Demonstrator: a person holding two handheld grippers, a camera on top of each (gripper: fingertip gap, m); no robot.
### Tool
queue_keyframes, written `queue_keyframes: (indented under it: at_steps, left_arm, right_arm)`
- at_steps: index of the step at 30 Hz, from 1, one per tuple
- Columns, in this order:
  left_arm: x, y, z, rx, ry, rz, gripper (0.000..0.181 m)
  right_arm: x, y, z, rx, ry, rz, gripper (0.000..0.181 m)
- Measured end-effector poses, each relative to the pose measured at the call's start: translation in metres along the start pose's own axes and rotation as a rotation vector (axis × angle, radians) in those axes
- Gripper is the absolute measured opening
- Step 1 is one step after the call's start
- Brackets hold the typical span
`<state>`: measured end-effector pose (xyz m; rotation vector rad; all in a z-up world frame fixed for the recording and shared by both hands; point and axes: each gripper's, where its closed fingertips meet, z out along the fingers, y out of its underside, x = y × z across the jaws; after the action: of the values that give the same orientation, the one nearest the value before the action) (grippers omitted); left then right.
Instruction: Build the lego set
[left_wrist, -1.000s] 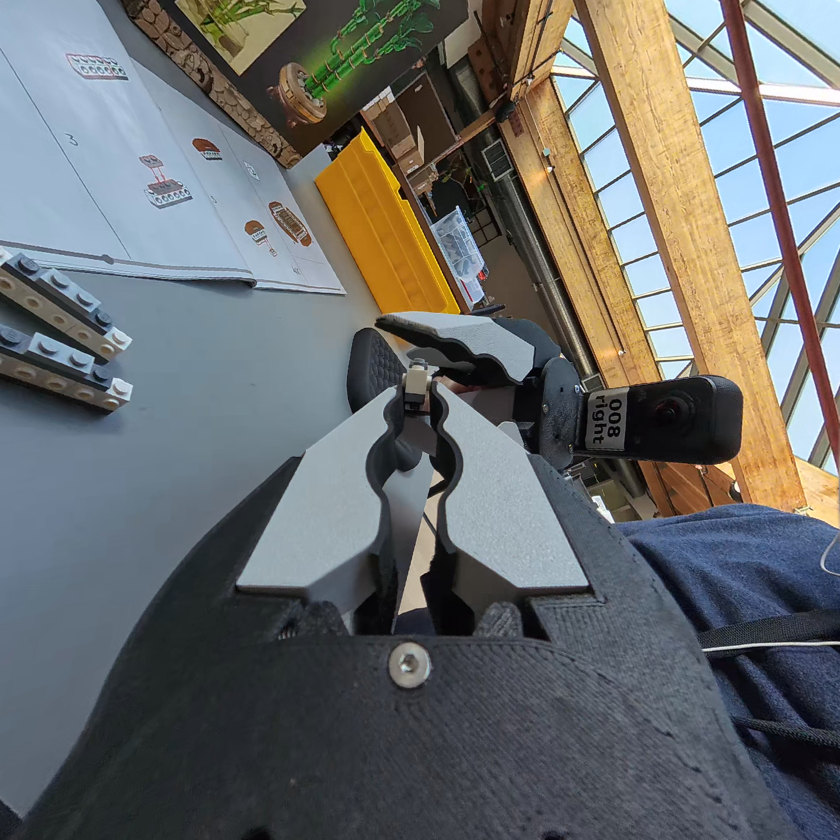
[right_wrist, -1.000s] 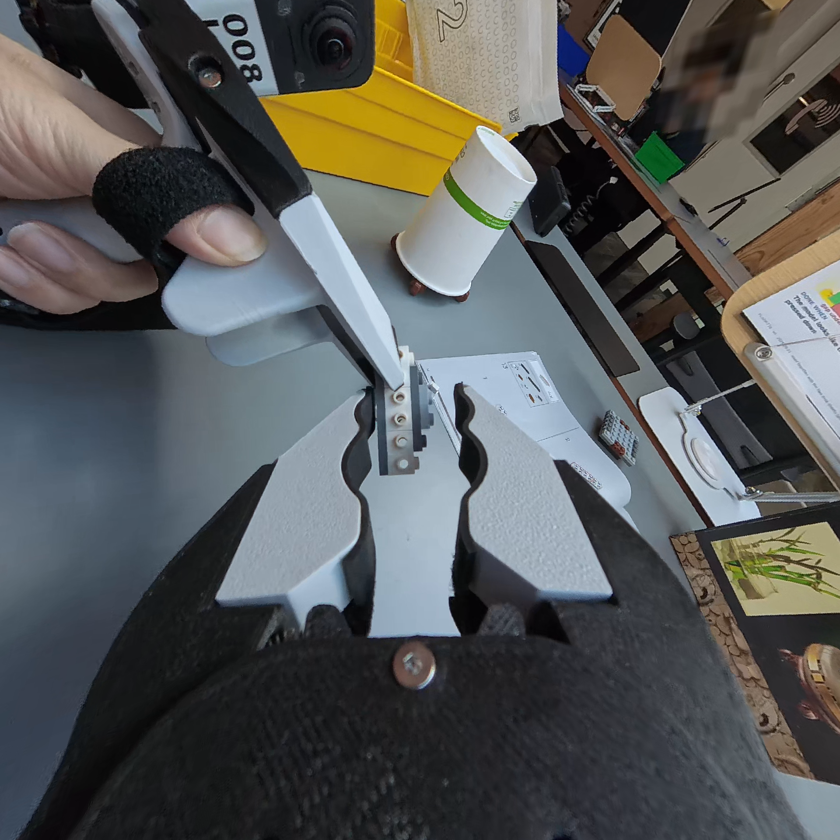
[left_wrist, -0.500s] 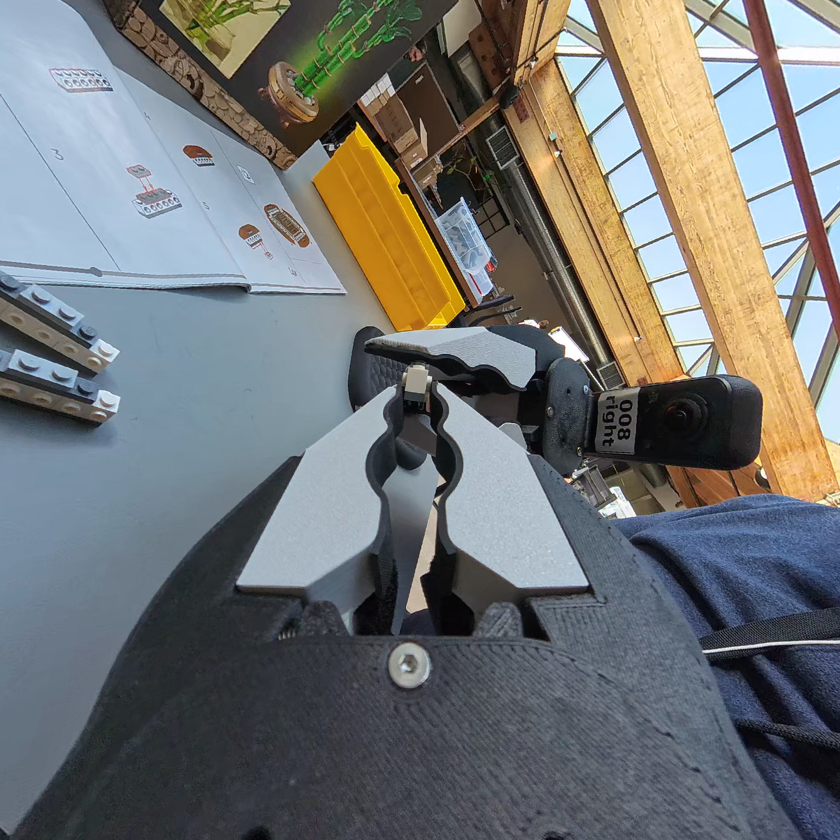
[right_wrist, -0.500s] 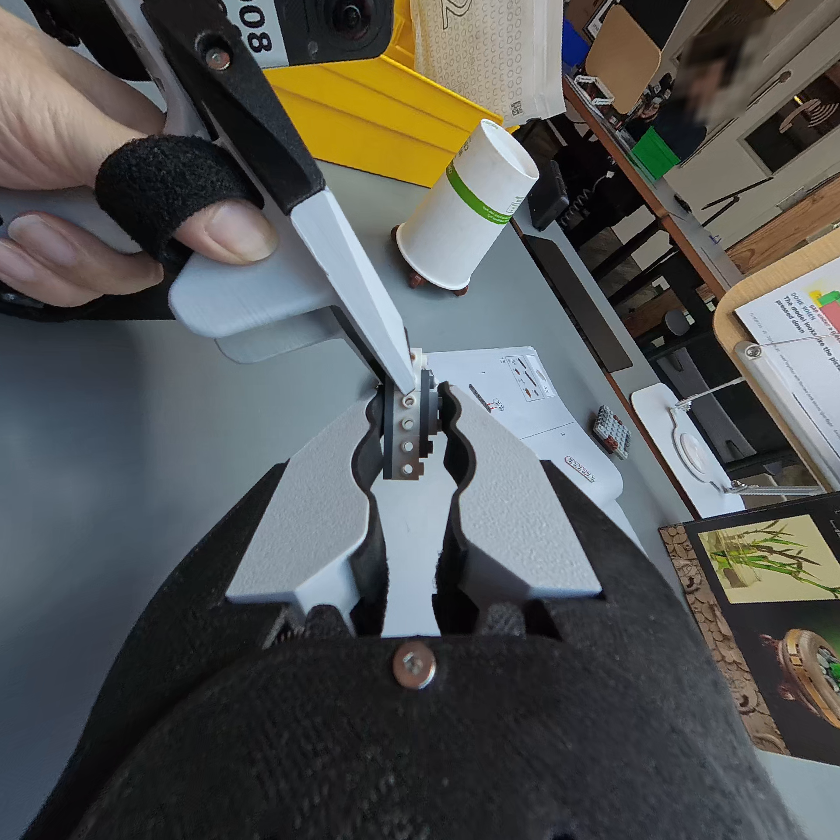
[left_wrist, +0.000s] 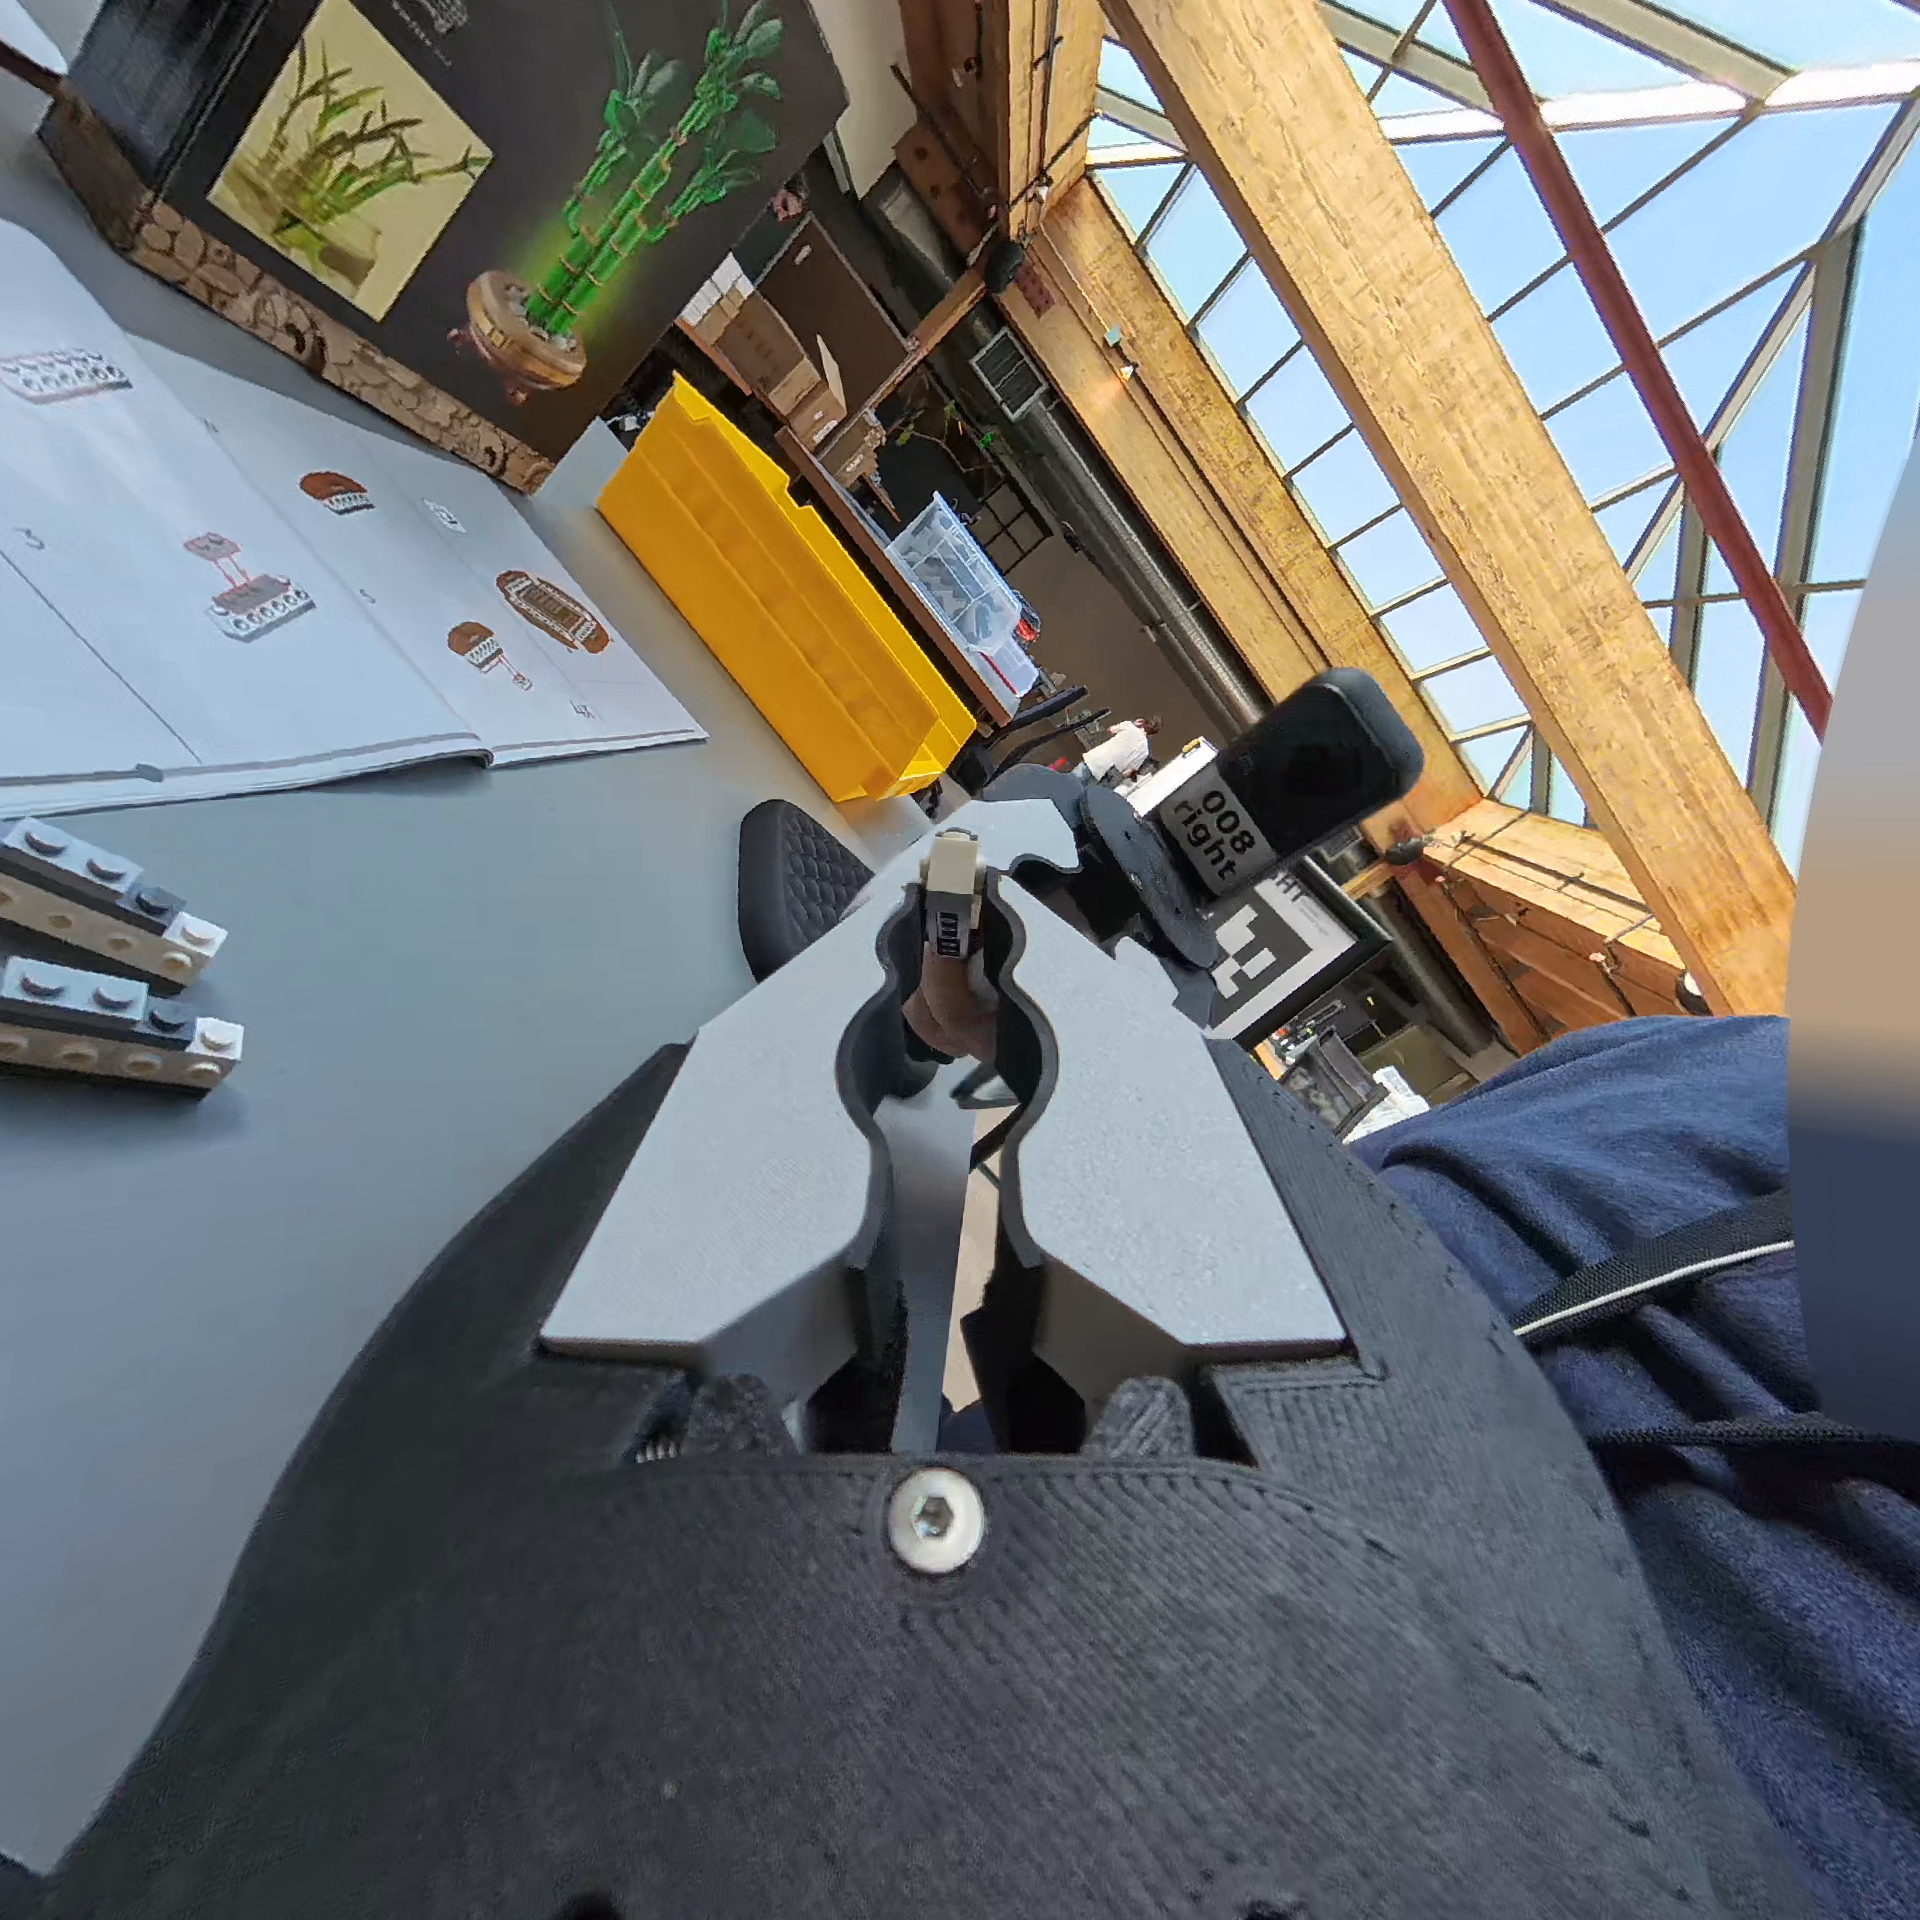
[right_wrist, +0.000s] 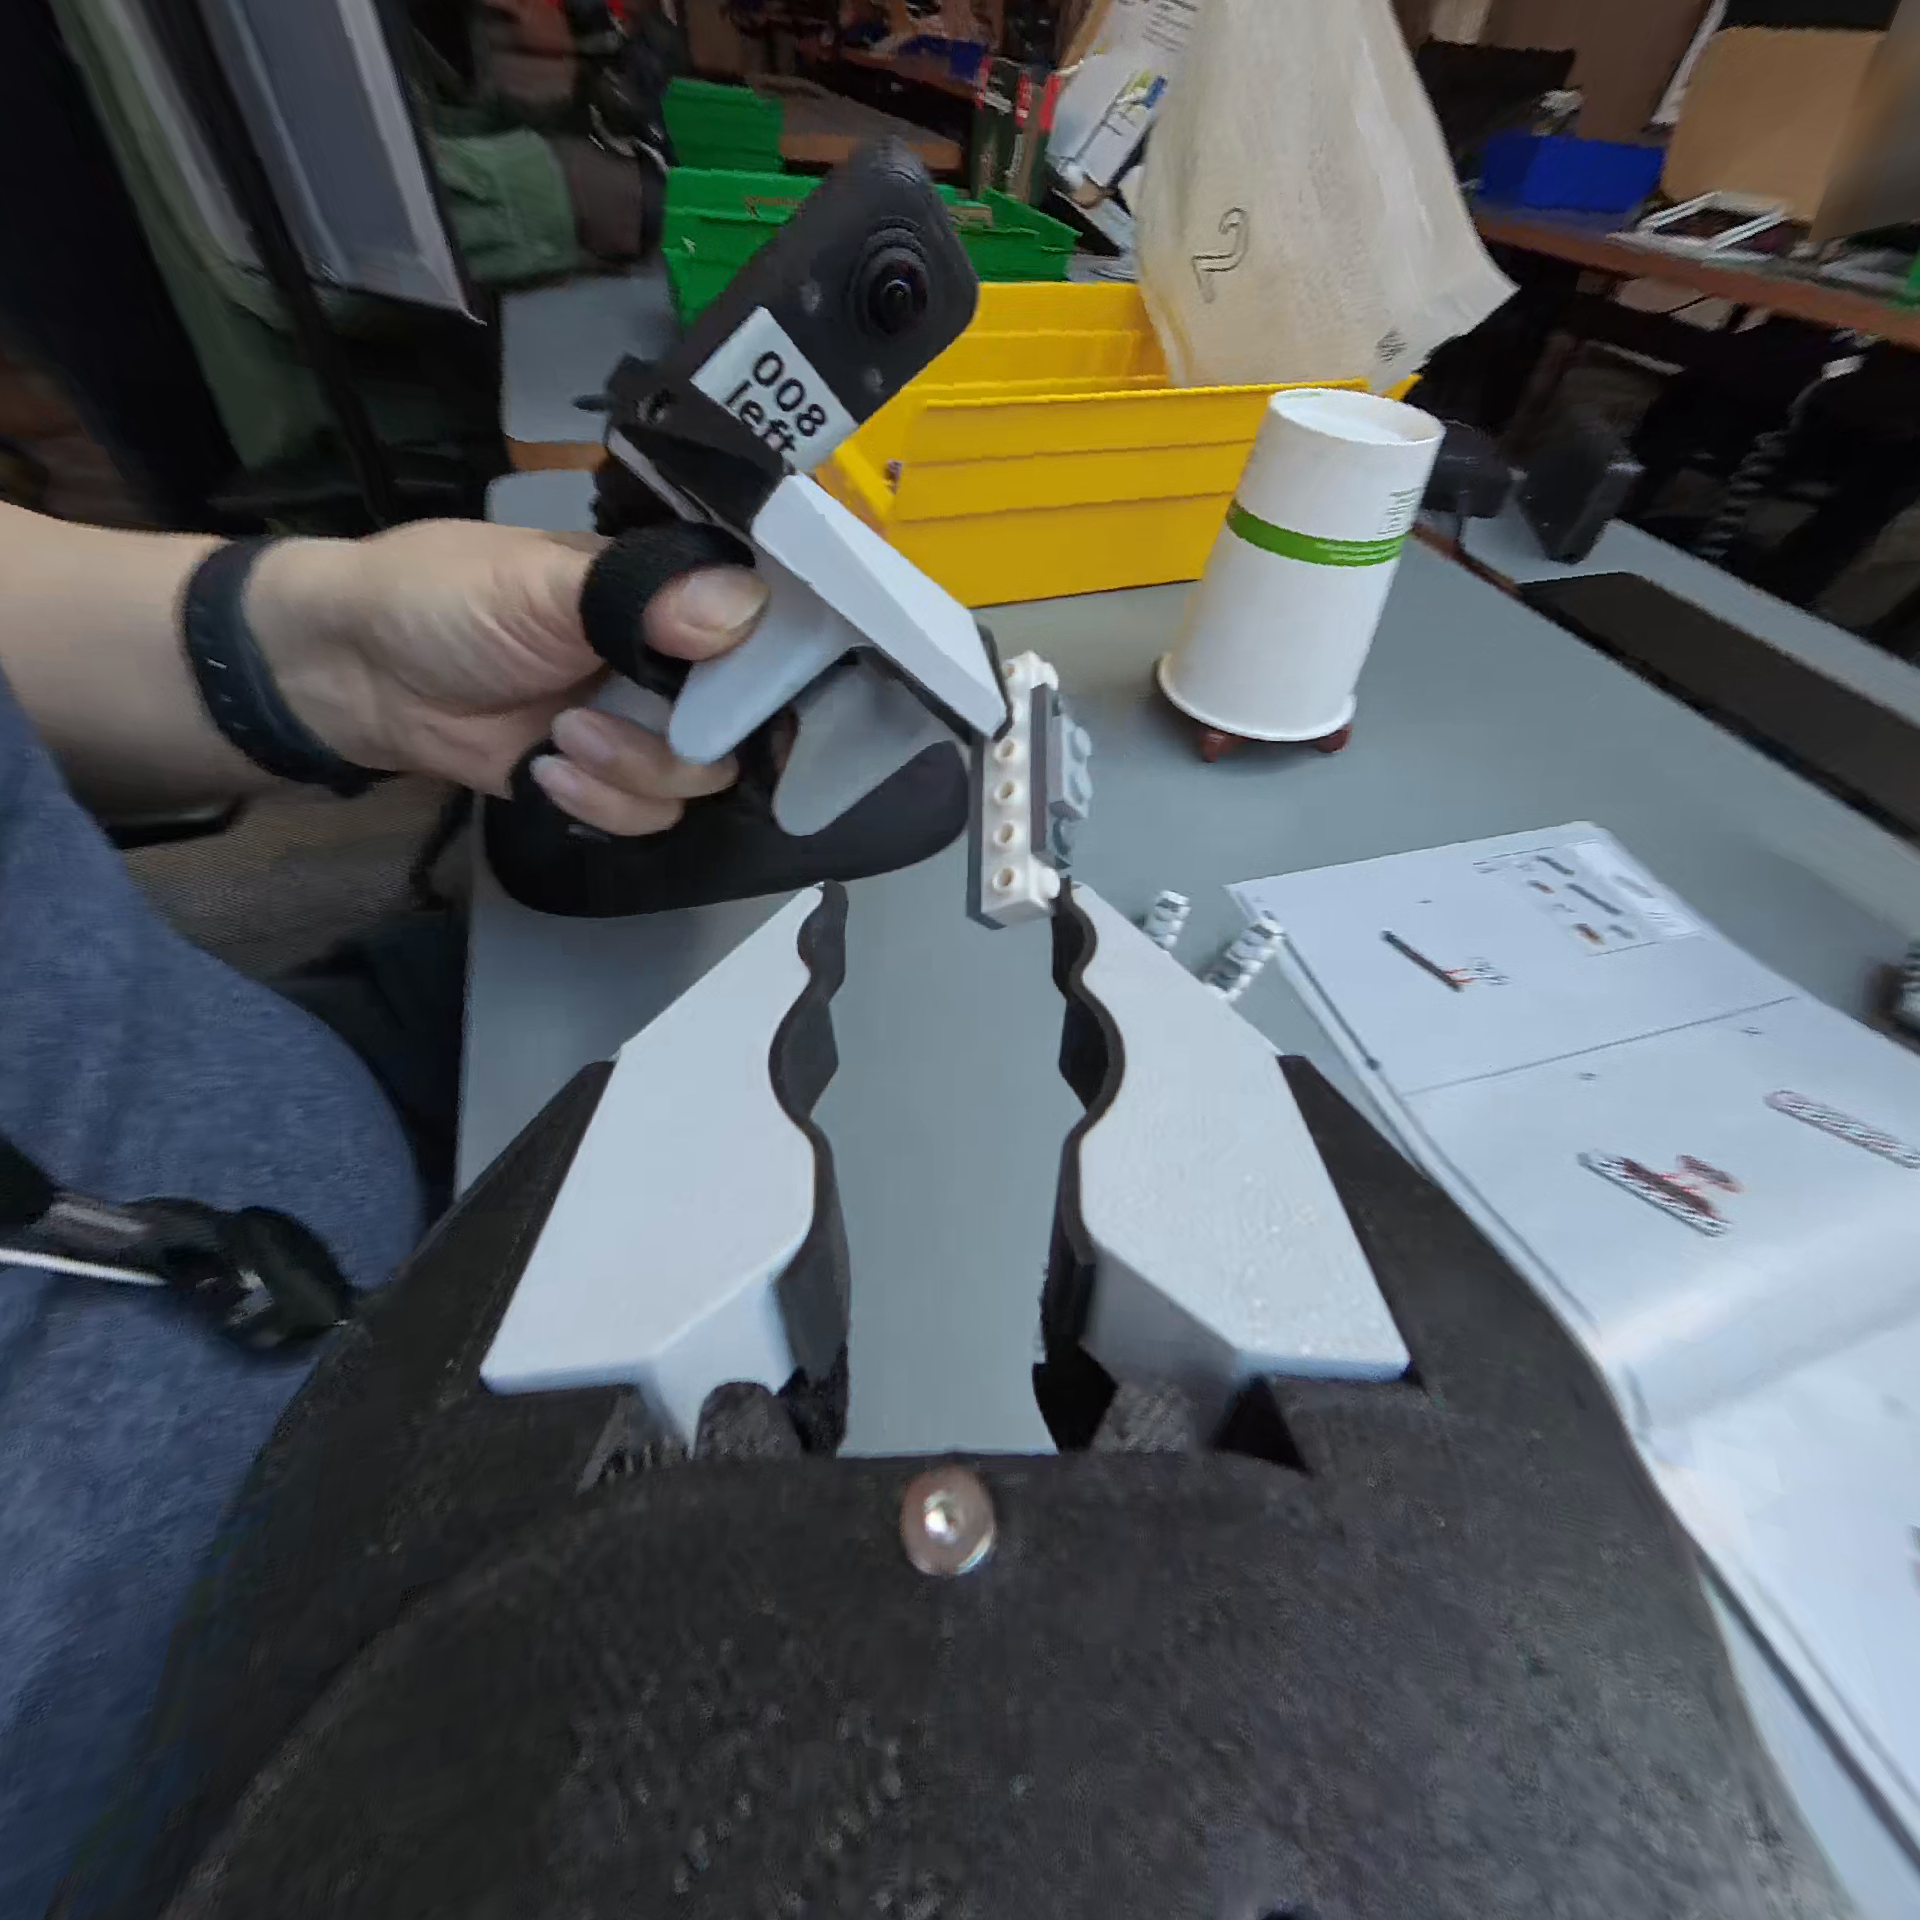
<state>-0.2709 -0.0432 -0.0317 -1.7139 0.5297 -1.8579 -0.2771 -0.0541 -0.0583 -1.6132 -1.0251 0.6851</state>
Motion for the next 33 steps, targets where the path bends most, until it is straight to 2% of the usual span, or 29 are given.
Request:
queue_keyframes:
  at_steps: [1,3,6,8,9,13,15,18,21,25,33]
  left_arm:
    - [0.002,0.000,-0.002,-0.011,0.001,0.037,0.008]
    - [0.008,0.004,-0.003,-0.047,0.026,0.103,0.008]
    - [0.016,0.006,-0.003,-0.065,0.058,0.179,0.008]
    - [0.017,0.007,-0.002,-0.073,0.056,0.218,0.008]
    - [0.018,0.008,-0.001,-0.077,0.062,0.234,0.008]
    - [0.015,0.010,-0.001,-0.093,0.042,0.273,0.008]
    - [0.010,0.012,-0.003,-0.104,0.019,0.286,0.010]
    - [-0.007,0.004,-0.015,-0.093,-0.081,0.320,0.024]
    - [-0.018,-0.009,-0.035,-0.069,-0.161,0.349,0.022]
    - [-0.022,-0.023,-0.061,-0.036,-0.216,0.356,0.018]
    - [-0.022,-0.032,-0.088,-0.024,-0.291,0.386,0.017]
  right_arm:
    - [-0.005,-0.003,-0.003,0.031,-0.057,0.070,0.042]
    - [-0.005,-0.009,-0.010,0.098,-0.128,0.208,0.036]
    - [-0.005,-0.011,-0.014,0.139,-0.239,0.379,0.012]
    - [-0.007,-0.012,-0.016,0.162,-0.295,0.419,0.010]
    - [-0.007,-0.011,-0.016,0.160,-0.302,0.422,0.014]
    - [-0.006,-0.007,-0.014,0.150,-0.301,0.413,0.009]
    - [-0.004,-0.001,-0.010,0.115,-0.289,0.387,0.009]
    - [0.013,0.022,0.001,0.003,-0.205,0.314,0.009]
    - [0.028,0.054,0.013,-0.194,-0.108,0.152,0.009]
    - [0.029,0.077,0.029,-0.358,-0.118,-0.053,0.010]
    - [0.039,0.094,0.050,-0.440,-0.148,-0.182,0.010]
